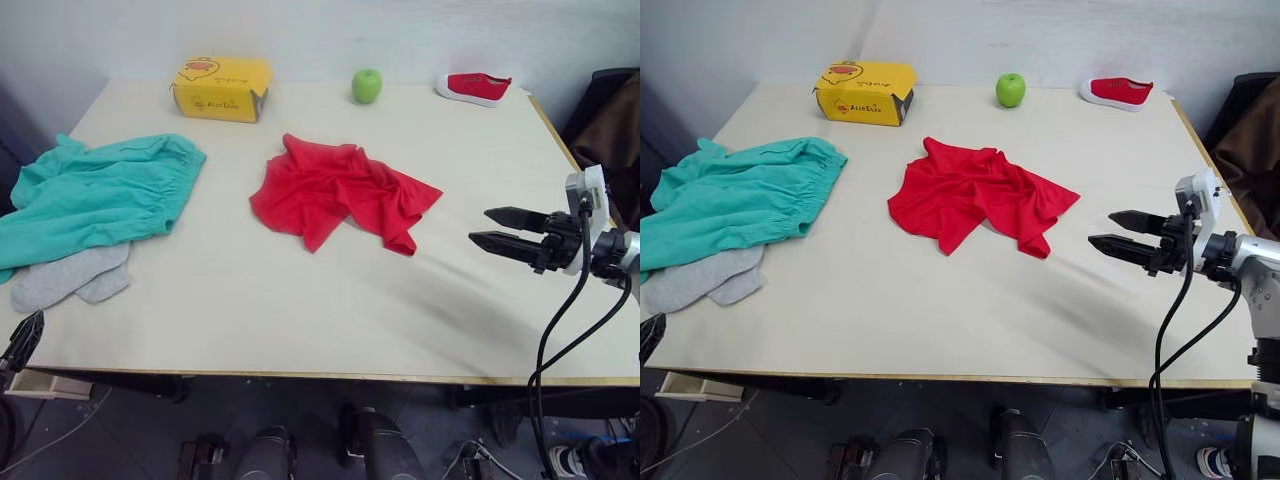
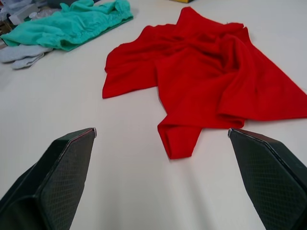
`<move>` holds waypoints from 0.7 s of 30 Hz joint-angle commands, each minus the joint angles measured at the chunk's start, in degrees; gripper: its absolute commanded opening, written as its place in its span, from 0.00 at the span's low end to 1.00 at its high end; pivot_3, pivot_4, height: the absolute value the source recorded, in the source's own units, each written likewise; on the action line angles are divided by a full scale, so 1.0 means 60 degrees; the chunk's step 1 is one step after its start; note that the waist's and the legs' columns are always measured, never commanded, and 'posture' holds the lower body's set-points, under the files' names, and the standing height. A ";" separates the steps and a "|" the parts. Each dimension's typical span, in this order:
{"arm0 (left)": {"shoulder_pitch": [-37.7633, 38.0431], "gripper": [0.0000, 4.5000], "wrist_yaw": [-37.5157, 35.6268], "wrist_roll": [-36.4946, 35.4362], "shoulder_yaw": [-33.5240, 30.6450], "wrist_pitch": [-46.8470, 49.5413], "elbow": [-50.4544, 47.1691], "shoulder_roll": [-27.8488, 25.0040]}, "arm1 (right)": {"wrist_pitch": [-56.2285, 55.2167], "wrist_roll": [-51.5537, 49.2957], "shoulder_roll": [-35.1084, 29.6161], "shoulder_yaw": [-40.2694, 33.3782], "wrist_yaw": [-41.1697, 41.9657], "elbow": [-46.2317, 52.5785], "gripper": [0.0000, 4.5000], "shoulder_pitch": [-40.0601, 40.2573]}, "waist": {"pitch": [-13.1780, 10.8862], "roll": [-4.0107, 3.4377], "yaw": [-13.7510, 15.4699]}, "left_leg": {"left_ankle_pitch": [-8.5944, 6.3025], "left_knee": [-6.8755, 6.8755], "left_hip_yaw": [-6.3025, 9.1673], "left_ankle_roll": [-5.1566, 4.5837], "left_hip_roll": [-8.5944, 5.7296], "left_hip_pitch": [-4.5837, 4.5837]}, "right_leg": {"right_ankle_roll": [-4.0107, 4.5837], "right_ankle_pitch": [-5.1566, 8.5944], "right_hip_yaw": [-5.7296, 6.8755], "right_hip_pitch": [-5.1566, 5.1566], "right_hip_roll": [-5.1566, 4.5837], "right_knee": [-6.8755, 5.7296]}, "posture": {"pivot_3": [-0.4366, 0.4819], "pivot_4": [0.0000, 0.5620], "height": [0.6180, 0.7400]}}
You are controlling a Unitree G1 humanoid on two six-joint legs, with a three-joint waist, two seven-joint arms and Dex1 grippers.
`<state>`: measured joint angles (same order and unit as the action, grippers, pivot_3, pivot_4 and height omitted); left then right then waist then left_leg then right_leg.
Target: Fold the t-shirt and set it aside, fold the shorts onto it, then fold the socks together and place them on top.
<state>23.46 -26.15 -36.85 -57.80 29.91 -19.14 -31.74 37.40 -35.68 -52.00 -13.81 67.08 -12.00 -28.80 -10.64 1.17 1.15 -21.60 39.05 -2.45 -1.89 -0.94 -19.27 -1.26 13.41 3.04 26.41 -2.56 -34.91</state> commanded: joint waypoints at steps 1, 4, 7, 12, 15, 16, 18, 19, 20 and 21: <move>0.0230 0.99 -0.0018 0.0030 -0.0064 -0.0069 -0.0307 -0.0148 | -0.0173 -0.0012 0.0058 -0.0156 -0.0064 0.0257 1.00 -0.0078 | -0.0001 -0.0001 -0.0003 | 0.0000 0.0000 0.0000 0.0000 0.0000 0.0000 | 0.0000 0.0000 0.0000 0.0000 0.0000 0.0000 | 0.48 0.27 1.00; 0.0230 0.99 -0.0057 0.0179 0.0026 -0.0111 -0.0259 -0.0265 | -0.0185 0.0034 0.0159 -0.0191 -0.0204 0.0488 1.00 0.0066 | -0.0001 -0.0002 -0.0007 | -0.0002 0.0000 0.0000 0.0002 0.0001 0.0001 | 0.0001 0.0000 0.0000 0.0000 0.0000 0.0000 | 0.48 0.27 1.00; 0.0140 0.99 -0.0087 0.0262 0.0113 -0.0163 -0.0098 -0.0365 | -0.0228 0.0115 0.0138 -0.0223 -0.0309 0.0698 1.00 0.0259 | -0.0003 -0.0005 0.0002 | -0.0003 -0.0001 0.0000 0.0003 0.0002 0.0001 | 0.0003 0.0001 0.0000 0.0001 0.0000 -0.0001 | 0.48 0.27 1.00; -0.0148 0.99 -0.0093 0.0368 0.0367 -0.0215 0.0127 -0.0537 | -0.0203 0.0097 0.0103 -0.0361 -0.0470 0.0957 1.00 0.0430 | -0.0004 -0.0007 0.0004 | -0.0003 0.0000 0.0000 0.0004 0.0001 0.0000 | 0.0003 0.0002 0.0000 0.0000 0.0000 -0.0001 | 0.48 0.27 1.00; -0.0352 0.99 -0.0156 0.0425 0.0600 -0.0258 0.0274 -0.0690 | -0.0179 0.0061 0.0052 -0.0467 -0.0596 0.1172 1.00 0.0546 | -0.0005 -0.0009 0.0005 | -0.0003 -0.0001 0.0000 0.0004 0.0002 0.0001 | 0.0003 0.0002 0.0000 0.0001 0.0000 -0.0002 | 0.48 0.27 1.00; -0.0403 0.99 -0.0200 0.0460 0.0676 -0.0275 0.0315 -0.0740 | -0.0177 0.0061 0.0040 -0.0495 -0.0638 0.1242 1.00 0.0582 | -0.0005 -0.0009 0.0004 | -0.0003 -0.0001 0.0000 0.0004 0.0002 0.0001 | 0.0003 0.0002 0.0000 0.0002 0.0000 -0.0004 | 0.48 0.27 1.00; -0.0538 0.99 -0.0287 0.0543 0.0879 -0.0310 0.0367 -0.0844 | -0.0185 0.0080 0.0016 -0.0540 -0.0743 0.1407 1.00 0.0667 | -0.0005 -0.0009 -0.0005 | -0.0003 -0.0001 0.0000 0.0004 0.0002 0.0001 | 0.0003 0.0002 0.0000 0.0002 0.0000 -0.0005 | 0.48 0.27 1.00; -0.0698 0.99 -0.0372 0.0558 0.1121 -0.0286 0.0355 -0.0952 | -0.0193 0.0111 0.0020 -0.0561 -0.0865 0.1556 1.00 0.0723 | -0.0005 -0.0009 -0.0001 | -0.0003 -0.0001 -0.0001 0.0004 0.0002 0.0001 | 0.0003 0.0002 0.0000 0.0002 0.0000 -0.0004 | 0.48 0.27 1.00; -0.0814 0.99 -0.0439 0.0569 0.1287 -0.0265 0.0347 -0.1028 | -0.0192 0.0127 0.0024 -0.0579 -0.0958 0.1671 1.00 0.0767 | -0.0005 -0.0009 0.0004 | -0.0004 -0.0001 0.0000 0.0005 0.0002 0.0001 | 0.0003 0.0002 0.0000 0.0002 0.0000 -0.0005 | 0.48 0.27 1.00; -0.0946 0.99 -0.0569 0.0571 0.1517 -0.0253 0.0312 -0.1139 | -0.0224 0.0176 0.0043 -0.0578 -0.1083 0.1820 1.00 0.0817 | -0.0007 -0.0012 0.0004 | -0.0004 -0.0001 -0.0001 0.0006 0.0002 0.0001 | 0.0004 0.0002 0.0000 0.0003 0.0000 -0.0005 | 0.48 0.27 1.00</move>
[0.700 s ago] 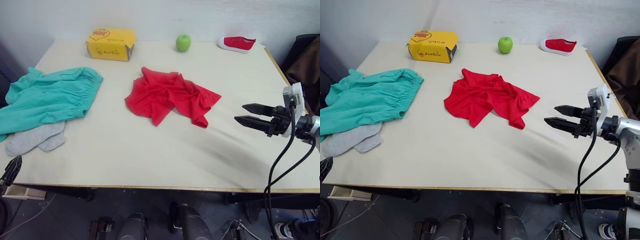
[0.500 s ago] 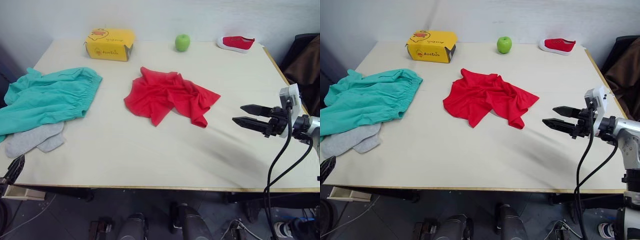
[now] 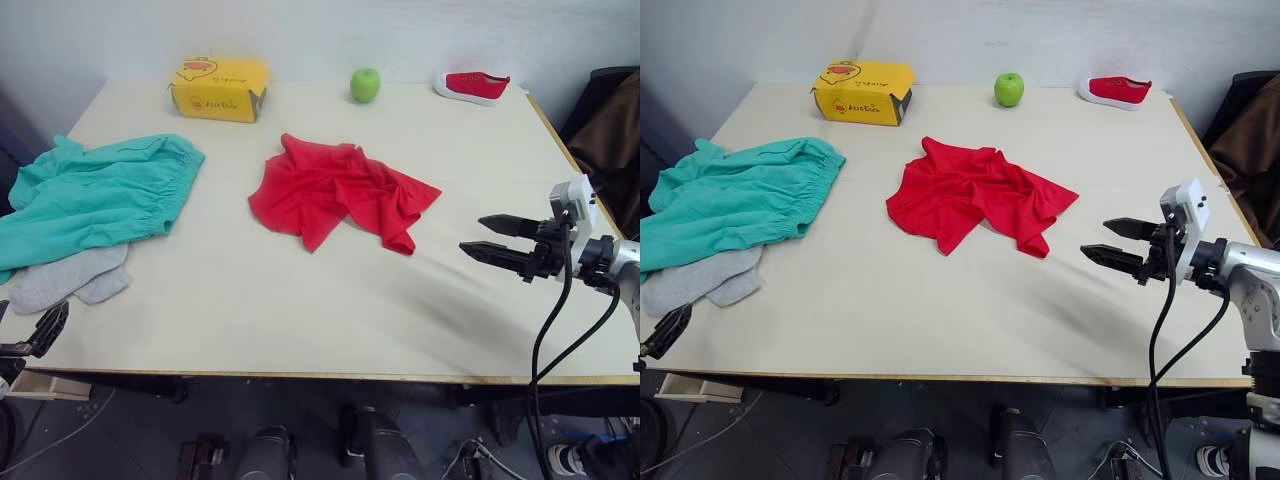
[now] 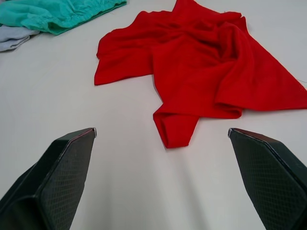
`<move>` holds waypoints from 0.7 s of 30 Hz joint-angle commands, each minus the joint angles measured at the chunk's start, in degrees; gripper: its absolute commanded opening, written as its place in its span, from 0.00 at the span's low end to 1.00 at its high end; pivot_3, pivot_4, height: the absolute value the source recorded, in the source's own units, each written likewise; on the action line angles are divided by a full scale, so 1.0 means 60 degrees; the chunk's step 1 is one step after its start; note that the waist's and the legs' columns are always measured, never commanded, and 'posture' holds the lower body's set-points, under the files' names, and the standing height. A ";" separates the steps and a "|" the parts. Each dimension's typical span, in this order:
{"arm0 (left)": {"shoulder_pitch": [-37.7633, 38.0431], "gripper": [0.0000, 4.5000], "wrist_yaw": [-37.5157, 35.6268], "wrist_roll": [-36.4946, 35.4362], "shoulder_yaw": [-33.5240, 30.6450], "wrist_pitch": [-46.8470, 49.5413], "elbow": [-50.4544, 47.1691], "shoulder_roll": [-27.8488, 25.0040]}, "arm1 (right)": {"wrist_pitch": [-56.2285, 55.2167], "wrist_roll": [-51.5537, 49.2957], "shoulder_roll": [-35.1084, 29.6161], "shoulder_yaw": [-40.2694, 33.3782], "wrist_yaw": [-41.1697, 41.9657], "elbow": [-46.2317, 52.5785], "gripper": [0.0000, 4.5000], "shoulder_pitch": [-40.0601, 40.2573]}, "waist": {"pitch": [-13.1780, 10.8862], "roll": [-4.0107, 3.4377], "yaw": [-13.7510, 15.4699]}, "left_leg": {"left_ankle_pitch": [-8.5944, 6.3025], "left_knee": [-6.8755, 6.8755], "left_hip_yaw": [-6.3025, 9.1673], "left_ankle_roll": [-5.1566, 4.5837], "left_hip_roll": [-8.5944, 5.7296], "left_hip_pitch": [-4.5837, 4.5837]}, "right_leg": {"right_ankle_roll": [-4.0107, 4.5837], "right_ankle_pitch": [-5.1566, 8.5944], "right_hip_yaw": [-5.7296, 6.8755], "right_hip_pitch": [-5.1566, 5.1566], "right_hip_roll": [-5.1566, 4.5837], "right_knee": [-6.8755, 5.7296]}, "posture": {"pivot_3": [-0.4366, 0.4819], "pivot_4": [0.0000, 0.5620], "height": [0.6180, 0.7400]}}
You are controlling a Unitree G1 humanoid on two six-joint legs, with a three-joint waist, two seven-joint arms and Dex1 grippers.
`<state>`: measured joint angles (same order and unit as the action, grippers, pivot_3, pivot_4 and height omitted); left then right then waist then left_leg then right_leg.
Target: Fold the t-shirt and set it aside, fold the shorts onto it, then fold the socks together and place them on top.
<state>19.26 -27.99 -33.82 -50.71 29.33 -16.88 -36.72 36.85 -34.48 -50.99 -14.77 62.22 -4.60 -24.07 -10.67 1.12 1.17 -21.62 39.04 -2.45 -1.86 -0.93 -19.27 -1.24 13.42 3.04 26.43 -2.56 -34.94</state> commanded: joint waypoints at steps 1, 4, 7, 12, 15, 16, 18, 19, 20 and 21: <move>-0.0349 0.99 -0.0381 0.0072 0.0532 -0.0130 -0.0103 -0.0407 | -0.0160 0.0014 -0.0112 -0.0406 -0.0371 0.0714 1.00 0.0070 | -0.0001 -0.0002 0.0004 | 0.0000 0.0000 0.0000 0.0000 0.0000 0.0000 | 0.0000 0.0000 0.0000 0.0000 0.0000 -0.0002 | 0.48 0.27 1.00; -0.1177 0.99 -0.1063 0.0014 0.1860 0.0122 -0.0247 -0.1024 | -0.0243 0.0325 -0.0077 -0.0094 -0.0732 0.1307 1.00 0.0232 | -0.0001 -0.0002 0.0003 | 0.0000 0.0000 0.0000 0.0000 0.0000 0.0000 | 0.0000 0.0000 0.0000 0.0000 0.0000 -0.0004 | 0.48 0.27 1.00; -0.3227 0.99 -0.2361 0.0471 0.4410 0.0064 0.0075 -0.1885 | -0.0645 0.1141 0.0058 0.0844 -0.1055 0.1827 1.00 0.0406 | -0.0002 -0.0003 0.0089 | -0.0004 -0.0001 -0.0001 0.0004 0.0000 0.0001 | 0.0000 0.0000 0.0000 0.0000 0.0000 -0.0006 | 0.48 0.27 1.00; -0.6328 0.99 -0.3839 0.1668 0.7355 -0.0687 0.1653 -0.2035 | -0.1122 0.2337 0.0530 0.2112 -0.1663 0.1479 1.00 -0.0082 | -0.0002 -0.0006 -0.0043 | 0.0048 0.0006 -0.0022 0.0042 -0.0001 -0.0014 | -0.0007 -0.0021 0.0023 -0.0004 -0.0023 -0.0012 | 0.48 0.27 1.00; -0.7985 0.99 -0.4610 0.2448 0.8742 -0.1358 0.2840 -0.1545 | -0.1227 0.2909 0.0838 0.2578 -0.2012 0.1057 1.00 -0.0486 | -0.0003 -0.0006 -0.0186 | 0.0072 0.0003 -0.0044 0.0087 0.0011 -0.0033 | -0.0006 -0.0021 0.0025 0.0020 -0.0008 -0.0015 | 0.48 0.27 1.00; -0.8285 0.99 -0.4757 0.2608 0.8962 -0.1525 0.3132 -0.1434 | -0.1260 0.3013 0.0910 0.2640 -0.2067 0.0961 1.00 -0.0570 | -0.0003 -0.0006 -0.0213 | 0.0074 0.0003 -0.0046 0.0088 0.0011 -0.0034 | -0.0007 -0.0021 0.0028 0.0020 -0.0007 -0.0020 | 0.48 0.27 1.00; -0.9196 0.99 -0.4986 0.3126 0.9578 -0.1974 0.4089 -0.0960 | -0.1301 0.3252 0.1211 0.2851 -0.2261 0.0612 1.00 -0.0900 | -0.0003 -0.0006 -0.0235 | 0.0075 0.0004 -0.0057 0.0088 0.0018 -0.0041 | -0.0010 -0.0023 0.0026 0.0023 0.0004 -0.0033 | 0.48 0.27 1.00; -0.9575 0.99 -0.5103 0.3351 0.9819 -0.2220 0.4544 -0.0733 | -0.1345 0.3360 0.1355 0.2944 -0.2322 0.0434 1.00 -0.1055 | -0.0003 -0.0006 -0.0227 | 0.0075 0.0007 -0.0060 0.0089 0.0018 -0.0040 | -0.0011 -0.0023 0.0027 0.0021 0.0007 -0.0033 | 0.48 0.27 1.00; -1.0057 0.99 -0.5174 0.3654 1.0113 -0.2549 0.5166 -0.0412 | -0.1443 0.3528 0.1552 0.3084 -0.2424 0.0197 1.00 -0.1260 | -0.0003 -0.0006 -0.0220 | 0.0078 0.0012 -0.0063 0.0086 0.0018 -0.0049 | -0.0015 -0.0025 0.0027 0.0025 0.0008 -0.0032 | 0.48 0.27 1.00; -1.0524 0.99 -0.5201 0.3955 1.0366 -0.2878 0.5838 -0.0089 | -0.1535 0.3698 0.1762 0.3227 -0.2522 -0.0056 1.00 -0.1482 | -0.0003 -0.0006 -0.0211 | 0.0079 0.0015 -0.0064 0.0085 0.0018 -0.0047 | -0.0015 -0.0025 0.0027 0.0024 0.0008 -0.0032 | 0.48 0.27 1.00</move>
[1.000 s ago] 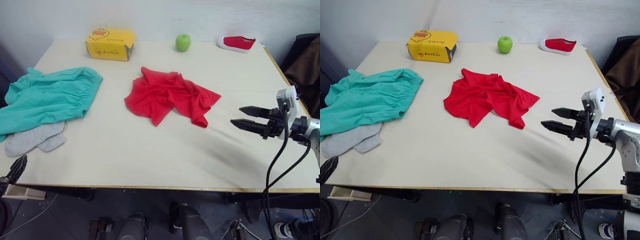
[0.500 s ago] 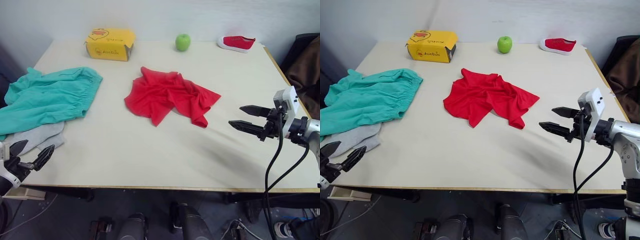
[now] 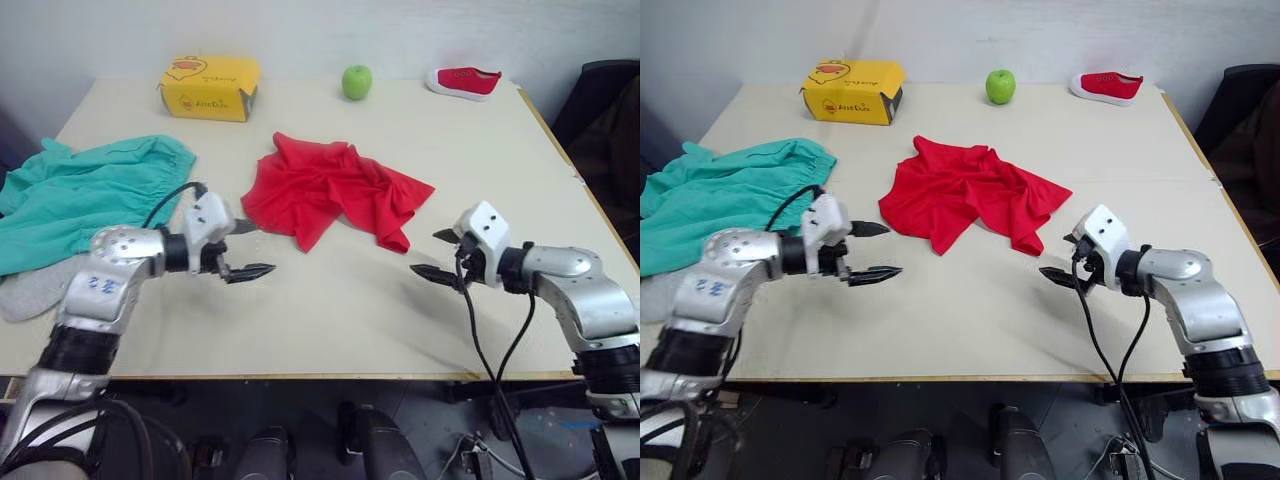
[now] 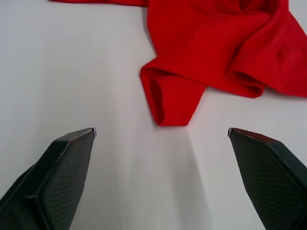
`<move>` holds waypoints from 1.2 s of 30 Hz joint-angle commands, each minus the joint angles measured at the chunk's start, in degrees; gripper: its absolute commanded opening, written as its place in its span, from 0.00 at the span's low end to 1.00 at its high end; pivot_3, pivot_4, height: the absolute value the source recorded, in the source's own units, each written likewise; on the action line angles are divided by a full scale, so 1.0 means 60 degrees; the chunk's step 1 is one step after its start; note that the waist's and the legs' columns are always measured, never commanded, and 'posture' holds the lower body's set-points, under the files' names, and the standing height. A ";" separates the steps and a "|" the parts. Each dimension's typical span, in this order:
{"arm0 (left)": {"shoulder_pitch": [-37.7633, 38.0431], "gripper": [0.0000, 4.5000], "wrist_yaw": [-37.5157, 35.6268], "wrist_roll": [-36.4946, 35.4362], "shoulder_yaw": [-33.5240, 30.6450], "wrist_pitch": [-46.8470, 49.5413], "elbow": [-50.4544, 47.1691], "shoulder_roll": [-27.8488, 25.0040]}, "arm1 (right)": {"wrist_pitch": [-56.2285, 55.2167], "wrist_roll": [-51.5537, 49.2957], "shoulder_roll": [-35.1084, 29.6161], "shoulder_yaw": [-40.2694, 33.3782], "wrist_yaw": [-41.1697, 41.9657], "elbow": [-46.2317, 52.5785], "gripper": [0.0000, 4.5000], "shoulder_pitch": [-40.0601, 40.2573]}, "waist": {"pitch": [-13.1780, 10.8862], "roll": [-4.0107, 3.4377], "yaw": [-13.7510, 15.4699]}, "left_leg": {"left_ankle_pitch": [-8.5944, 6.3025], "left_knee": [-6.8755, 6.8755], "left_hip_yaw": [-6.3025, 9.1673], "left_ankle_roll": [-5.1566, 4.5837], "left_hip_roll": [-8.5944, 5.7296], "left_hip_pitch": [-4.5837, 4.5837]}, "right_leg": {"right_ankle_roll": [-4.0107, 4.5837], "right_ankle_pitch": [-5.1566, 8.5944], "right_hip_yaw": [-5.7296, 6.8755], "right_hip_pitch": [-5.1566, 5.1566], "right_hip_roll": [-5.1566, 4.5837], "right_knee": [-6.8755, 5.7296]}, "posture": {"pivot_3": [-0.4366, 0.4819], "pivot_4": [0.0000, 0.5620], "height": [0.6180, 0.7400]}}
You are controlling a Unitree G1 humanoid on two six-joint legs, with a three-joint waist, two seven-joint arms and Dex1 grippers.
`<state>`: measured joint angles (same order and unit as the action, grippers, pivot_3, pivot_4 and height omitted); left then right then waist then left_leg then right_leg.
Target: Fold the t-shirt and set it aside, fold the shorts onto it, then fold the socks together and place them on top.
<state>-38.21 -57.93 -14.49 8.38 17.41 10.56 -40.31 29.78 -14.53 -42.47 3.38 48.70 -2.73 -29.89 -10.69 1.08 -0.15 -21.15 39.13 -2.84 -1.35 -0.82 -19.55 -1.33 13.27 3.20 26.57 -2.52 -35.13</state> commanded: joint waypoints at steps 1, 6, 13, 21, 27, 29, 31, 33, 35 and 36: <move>-0.1500 0.99 -0.0151 0.1093 0.0781 -0.1265 0.2147 0.0917 | -0.0380 0.0533 0.0619 0.0380 -0.0404 -0.0614 1.00 -0.0770 | -0.0001 0.0001 0.0028 | 0.0001 0.0006 -0.0001 -0.0001 0.0000 -0.0001 | -0.0001 0.0000 0.0000 -0.0001 0.0000 -0.0001 | 0.48 0.27 1.00; -0.3010 0.99 0.0149 0.2274 0.1274 -0.2973 0.5453 0.2132 | -0.0557 0.1192 0.1376 0.0817 -0.0757 -0.1633 1.00 -0.1488 | -0.0001 0.0001 0.0015 | 0.0006 0.0018 -0.0008 -0.0008 -0.0004 -0.0005 | -0.0011 -0.0007 -0.0002 0.0001 0.0000 -0.0016 | 0.48 0.27 1.00; -0.3802 0.79 0.0514 0.3235 0.1448 -0.4192 0.8096 0.2875 | -0.0796 0.1872 0.1810 0.0921 -0.1256 -0.2959 0.70 -0.1994 | -0.0001 0.0002 0.0011 | 0.0006 0.0025 -0.0018 -0.0010 -0.0003 -0.0015 | -0.0019 -0.0011 -0.0002 0.0009 -0.0004 -0.0010 | 0.48 0.27 1.00; -0.4020 0.23 0.0651 0.3719 0.1397 -0.4557 0.9042 0.2923 | -0.0748 0.1806 0.1744 0.0688 -0.0892 -0.2850 0.08 -0.1977 | 0.0000 0.0002 0.0004 | 0.0009 0.0049 -0.0023 -0.0016 -0.0006 0.0015 | -0.0029 -0.0018 -0.0016 -0.0013 -0.0010 -0.0056 | 0.48 0.27 1.00; -0.3446 0.01 -0.0856 0.3364 0.1121 -0.4570 0.8025 0.2059 | 0.0381 0.0766 0.1063 -0.0138 0.0021 -0.1215 0.00 -0.1235 | 0.0000 0.0002 -0.0040 | 0.0006 0.0045 -0.0026 -0.0007 -0.0005 0.0013 | -0.0025 -0.0015 -0.0018 0.0001 -0.0006 -0.0062 | 0.48 0.27 1.00; -0.2893 0.01 -0.1731 0.3035 0.0923 -0.4299 0.7089 0.1462 | 0.1397 0.0012 0.0858 -0.0780 0.0189 -0.0626 0.00 -0.0940 | 0.0000 0.0002 -0.0079 | 0.0004 0.0036 -0.0028 -0.0003 -0.0002 0.0014 | -0.0021 -0.0013 -0.0020 0.0004 -0.0004 -0.0060 | 0.48 0.27 1.00; -0.2297 0.01 -0.2332 0.2767 0.0712 -0.4026 0.6203 0.0886 | 0.2386 -0.0674 0.0656 -0.1349 0.0302 -0.0068 0.00 -0.0613 | 0.0000 0.0002 -0.0116 | 0.0004 0.0029 -0.0027 0.0001 0.0002 0.0016 | -0.0014 -0.0009 -0.0020 0.0006 -0.0004 -0.0059 | 0.48 0.27 1.00; -0.1628 0.01 -0.2785 0.2423 0.0445 -0.3554 0.5093 0.0304 | 0.3159 -0.1216 0.0391 -0.1795 0.0422 0.0473 0.00 -0.0107 | 0.0000 0.0001 -0.0117 | 0.0003 0.0027 -0.0025 0.0002 0.0006 0.0018 | -0.0011 -0.0007 -0.0019 0.0006 -0.0004 -0.0057 | 0.48 0.27 1.00; -0.0738 0.01 -0.3231 0.1938 0.0111 -0.2944 0.3656 -0.0338 | 0.3891 -0.1805 0.0059 -0.2272 0.0625 0.1093 0.00 0.0698 | 0.0001 0.0001 -0.0088 | 0.0000 0.0025 -0.0021 0.0000 0.0008 0.0018 | -0.0006 -0.0004 -0.0019 0.0004 -0.0005 -0.0055 | 0.48 0.27 1.00; -0.0383 0.01 -0.3339 0.1769 -0.0001 -0.2633 0.3091 -0.0558 | 0.4114 -0.2024 -0.0050 -0.2432 0.0670 0.1384 0.00 0.1024 | 0.0000 0.0002 -0.0071 | -0.0001 0.0015 -0.0018 -0.0002 0.0008 0.0021 | -0.0004 -0.0002 -0.0019 0.0003 -0.0006 -0.0051 | 0.48 0.27 1.00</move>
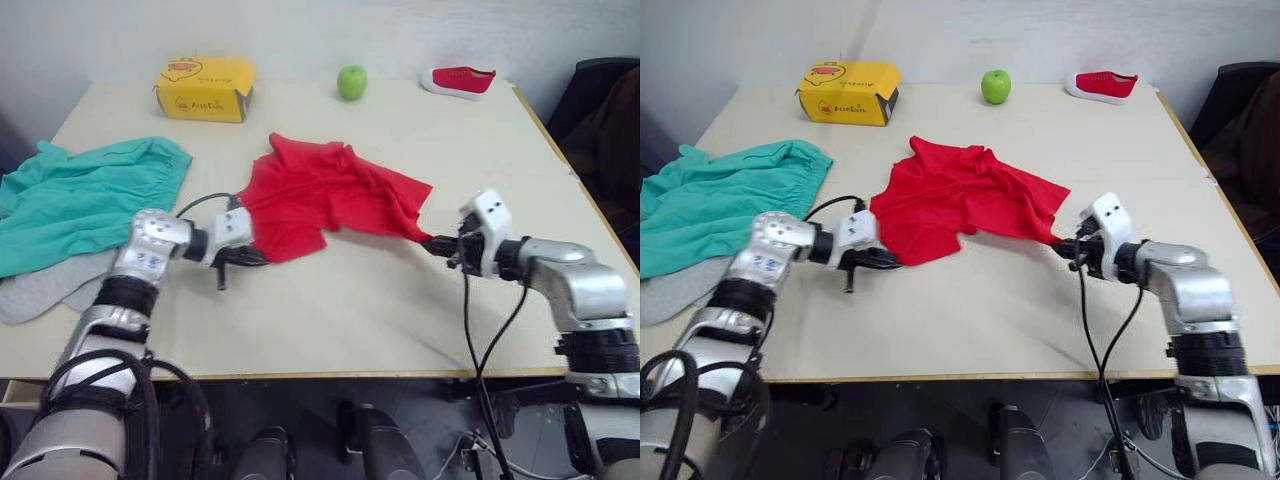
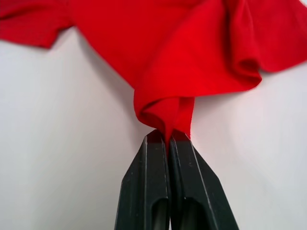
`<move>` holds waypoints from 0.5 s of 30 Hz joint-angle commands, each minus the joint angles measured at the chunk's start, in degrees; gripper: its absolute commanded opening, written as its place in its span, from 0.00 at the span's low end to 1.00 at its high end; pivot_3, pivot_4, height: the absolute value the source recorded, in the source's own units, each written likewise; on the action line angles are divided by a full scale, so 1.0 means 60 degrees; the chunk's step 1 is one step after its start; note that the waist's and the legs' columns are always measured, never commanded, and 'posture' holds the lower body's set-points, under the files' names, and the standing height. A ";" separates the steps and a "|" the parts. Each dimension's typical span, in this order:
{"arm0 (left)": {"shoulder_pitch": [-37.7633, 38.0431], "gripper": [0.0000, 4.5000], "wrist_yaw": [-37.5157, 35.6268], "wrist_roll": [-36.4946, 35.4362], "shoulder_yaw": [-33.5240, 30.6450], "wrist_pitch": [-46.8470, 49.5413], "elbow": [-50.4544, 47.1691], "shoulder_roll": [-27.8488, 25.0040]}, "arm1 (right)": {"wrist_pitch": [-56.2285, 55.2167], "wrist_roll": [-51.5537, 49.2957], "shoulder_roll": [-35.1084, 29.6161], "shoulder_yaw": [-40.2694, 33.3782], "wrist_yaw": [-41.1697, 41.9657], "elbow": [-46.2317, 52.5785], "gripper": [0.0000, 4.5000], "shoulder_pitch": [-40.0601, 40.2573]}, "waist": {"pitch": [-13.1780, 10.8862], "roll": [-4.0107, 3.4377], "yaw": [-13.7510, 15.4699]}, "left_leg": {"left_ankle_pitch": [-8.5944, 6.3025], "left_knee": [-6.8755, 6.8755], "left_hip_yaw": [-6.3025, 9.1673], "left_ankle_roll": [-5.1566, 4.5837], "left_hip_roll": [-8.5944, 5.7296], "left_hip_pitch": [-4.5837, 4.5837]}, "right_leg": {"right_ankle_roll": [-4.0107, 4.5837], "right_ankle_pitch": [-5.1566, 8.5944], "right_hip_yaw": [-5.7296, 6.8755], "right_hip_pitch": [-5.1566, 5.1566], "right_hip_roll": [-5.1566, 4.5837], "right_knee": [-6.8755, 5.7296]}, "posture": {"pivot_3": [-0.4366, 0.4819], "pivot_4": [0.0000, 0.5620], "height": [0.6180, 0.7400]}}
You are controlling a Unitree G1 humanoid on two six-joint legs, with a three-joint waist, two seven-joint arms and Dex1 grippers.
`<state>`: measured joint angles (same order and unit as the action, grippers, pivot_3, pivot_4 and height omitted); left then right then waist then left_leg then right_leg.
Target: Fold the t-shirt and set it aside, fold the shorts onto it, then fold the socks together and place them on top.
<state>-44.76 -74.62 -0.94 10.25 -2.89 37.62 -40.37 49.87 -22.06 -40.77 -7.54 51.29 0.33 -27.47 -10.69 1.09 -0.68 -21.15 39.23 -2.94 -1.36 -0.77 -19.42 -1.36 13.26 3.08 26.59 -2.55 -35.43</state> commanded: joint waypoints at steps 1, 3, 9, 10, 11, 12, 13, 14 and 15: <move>0.0962 0.01 -0.0599 -0.0607 -0.0385 0.1013 -0.1849 -0.0697 | 0.0914 -0.0935 -0.0408 -0.0714 0.0237 0.1083 0.00 0.0834 | 0.0000 0.0000 0.0055 | -0.0002 -0.0002 0.0001 -0.0002 0.0001 -0.0001 | 0.0003 0.0002 0.0000 0.0000 0.0000 0.0003 | 0.48 0.27 1.00; 0.1617 0.01 -0.0624 -0.0835 -0.0585 0.1441 -0.2726 -0.1034 | 0.1185 -0.1299 -0.0521 -0.0990 0.0256 0.1576 0.00 0.1415 | 0.0000 0.0000 0.0094 | -0.0002 -0.0001 -0.0002 -0.0011 -0.0001 -0.0001 | 0.0002 0.0002 -0.0004 -0.0003 -0.0007 0.0005 | 0.48 0.27 1.00; 0.3992 0.01 -0.0430 -0.1779 -0.1567 0.2782 -0.5603 -0.2021 | 0.2084 -0.2563 -0.0310 -0.2091 -0.0128 0.3527 0.00 0.3527 | 0.0000 0.0000 0.0109 | -0.0014 -0.0027 0.0007 -0.0017 0.0000 0.0010 | 0.0006 0.0011 -0.0005 -0.0004 -0.0009 0.0007 | 0.48 0.27 1.00; 0.4134 0.01 -0.0316 -0.1837 -0.1658 0.2934 -0.5785 -0.2062 | 0.2205 -0.2720 -0.0247 -0.2197 -0.0245 0.3668 0.00 0.3686 | 0.0000 0.0000 0.0112 | -0.0019 -0.0019 0.0005 -0.0032 -0.0001 0.0011 | 0.0006 0.0011 -0.0007 -0.0008 -0.0012 0.0012 | 0.48 0.27 1.00; 0.4256 0.01 -0.0213 -0.1877 -0.1728 0.3060 -0.5935 -0.2089 | 0.2300 -0.2857 -0.0195 -0.2296 -0.0348 0.3756 0.00 0.3819 | 0.0000 0.0000 0.0112 | -0.0034 -0.0014 0.0005 -0.0061 -0.0002 0.0014 | 0.0000 0.0006 -0.0008 -0.0018 -0.0014 0.0048 | 0.48 0.27 1.00; 0.4344 0.01 -0.0143 -0.1906 -0.1770 0.3147 -0.6050 -0.2111 | 0.2373 -0.2977 -0.0173 -0.2361 -0.0435 0.3807 0.00 0.3900 | 0.0000 0.0000 0.0114 | -0.0034 -0.0014 0.0005 -0.0065 -0.0002 0.0024 | -0.0001 0.0003 -0.0010 -0.0029 -0.0014 0.0051 | 0.48 0.27 1.00; 0.4417 0.00 -0.0091 -0.1934 -0.1800 0.3217 -0.6146 -0.2129 | 0.2531 -0.3156 -0.0123 -0.2490 -0.0555 0.3811 0.04 0.3941 | 0.0000 0.0000 0.0114 | -0.0035 -0.0014 0.0006 -0.0067 -0.0002 0.0035 | 0.0000 0.0002 -0.0011 -0.0039 -0.0014 0.0050 | 0.48 0.27 1.00; 0.4460 0.00 -0.0058 -0.1952 -0.1817 0.3273 -0.6215 -0.2140 | 0.2631 -0.3299 -0.0103 -0.2573 -0.0660 0.3808 0.10 0.3959 | 0.0000 0.0000 0.0114 | -0.0035 -0.0014 0.0007 -0.0067 -0.0002 0.0036 | 0.0000 0.0002 -0.0010 -0.0038 -0.0014 0.0049 | 0.48 0.27 1.00; 0.4490 0.00 -0.0033 -0.1972 -0.1827 0.3310 -0.6271 -0.2151 | 0.2760 -0.3498 -0.0156 -0.2734 -0.0650 0.3789 0.15 0.4024 | 0.0000 0.0000 0.0115 | -0.0035 -0.0016 0.0007 -0.0066 -0.0002 0.0037 | 0.0002 0.0003 -0.0010 -0.0036 -0.0014 0.0045 | 0.48 0.27 1.00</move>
<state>-18.15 -75.20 -11.72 0.69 16.47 2.07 -52.31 65.40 -40.51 -41.61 -21.12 47.76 21.80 -3.71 -10.69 1.09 0.01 -21.36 39.11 -2.90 -1.75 -0.78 -19.22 -1.33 13.28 3.02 26.41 -2.63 -35.18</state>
